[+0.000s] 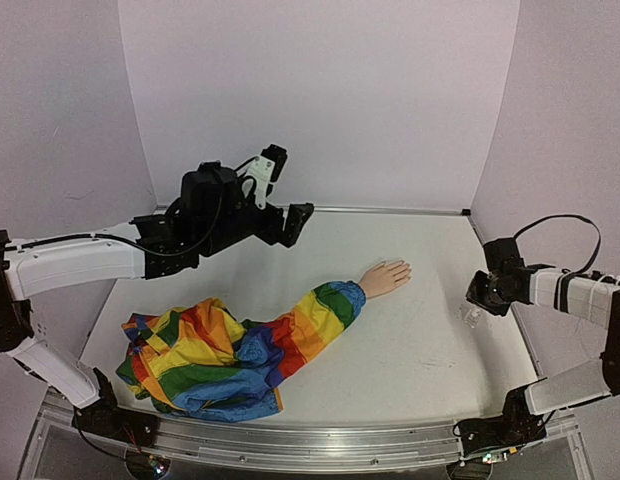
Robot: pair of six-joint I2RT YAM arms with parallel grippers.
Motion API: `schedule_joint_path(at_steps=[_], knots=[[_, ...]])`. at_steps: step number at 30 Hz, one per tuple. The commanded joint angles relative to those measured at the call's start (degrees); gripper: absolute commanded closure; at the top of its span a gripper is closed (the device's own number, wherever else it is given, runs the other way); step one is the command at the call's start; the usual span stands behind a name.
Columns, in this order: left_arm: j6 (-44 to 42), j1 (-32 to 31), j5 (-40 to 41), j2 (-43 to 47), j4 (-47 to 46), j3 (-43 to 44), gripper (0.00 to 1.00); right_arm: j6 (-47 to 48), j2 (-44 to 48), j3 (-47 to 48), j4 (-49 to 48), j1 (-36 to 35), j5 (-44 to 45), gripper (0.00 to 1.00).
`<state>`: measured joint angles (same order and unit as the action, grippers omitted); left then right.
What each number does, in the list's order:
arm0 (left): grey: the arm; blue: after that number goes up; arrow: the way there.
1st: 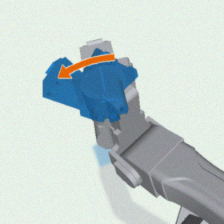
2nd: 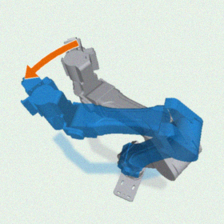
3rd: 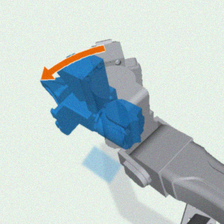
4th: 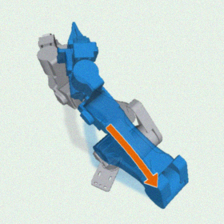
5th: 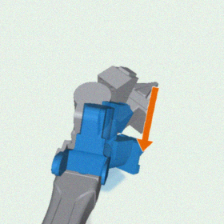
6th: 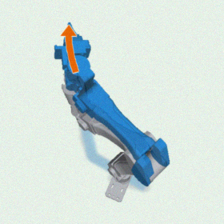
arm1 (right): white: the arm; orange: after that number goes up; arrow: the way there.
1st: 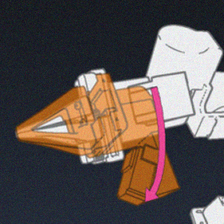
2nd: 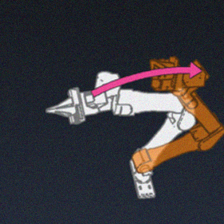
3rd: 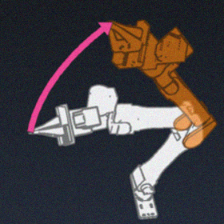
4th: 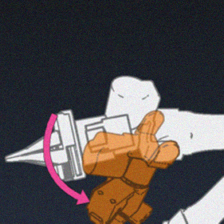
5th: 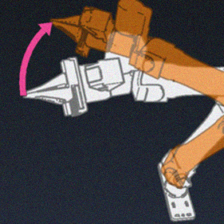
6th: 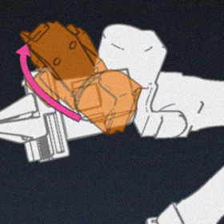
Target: Paint the nails
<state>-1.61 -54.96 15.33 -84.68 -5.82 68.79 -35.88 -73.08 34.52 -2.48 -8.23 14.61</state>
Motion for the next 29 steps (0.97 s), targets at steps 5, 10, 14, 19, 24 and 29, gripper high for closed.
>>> schedule_joint_path(at_steps=[5, 10, 14, 19, 24, 29], knots=[[-6.0, 0.2, 14.1, 11.1, -1.4, 0.0, 0.00, 3.4, 6.9, 6.2, 5.8, 1.3, 0.5, 0.35], [-9.1, 0.2, 19.6, 17.8, -1.0, 0.2, 0.01, 14.5, 12.6, 17.2, 12.2, 1.3, -3.6, 0.02], [-11.5, 0.2, 21.7, 22.7, -1.1, 0.2, 0.01, 24.5, 20.2, 25.6, 11.6, 1.3, -13.9, 0.02], [-13.3, 0.3, 23.0, 27.6, -1.1, 0.1, 0.01, 28.4, 26.9, 33.8, 10.1, 1.3, -15.0, 0.02], [-15.3, 0.3, 23.7, 29.0, -1.0, 0.8, 0.01, 28.9, 29.9, 38.4, 10.1, 1.3, -11.6, 0.02], [-14.5, 0.3, 24.3, 29.5, -1.1, 0.7, 0.01, 27.6, 31.1, 38.2, 8.2, 1.3, -12.6, 0.02]])
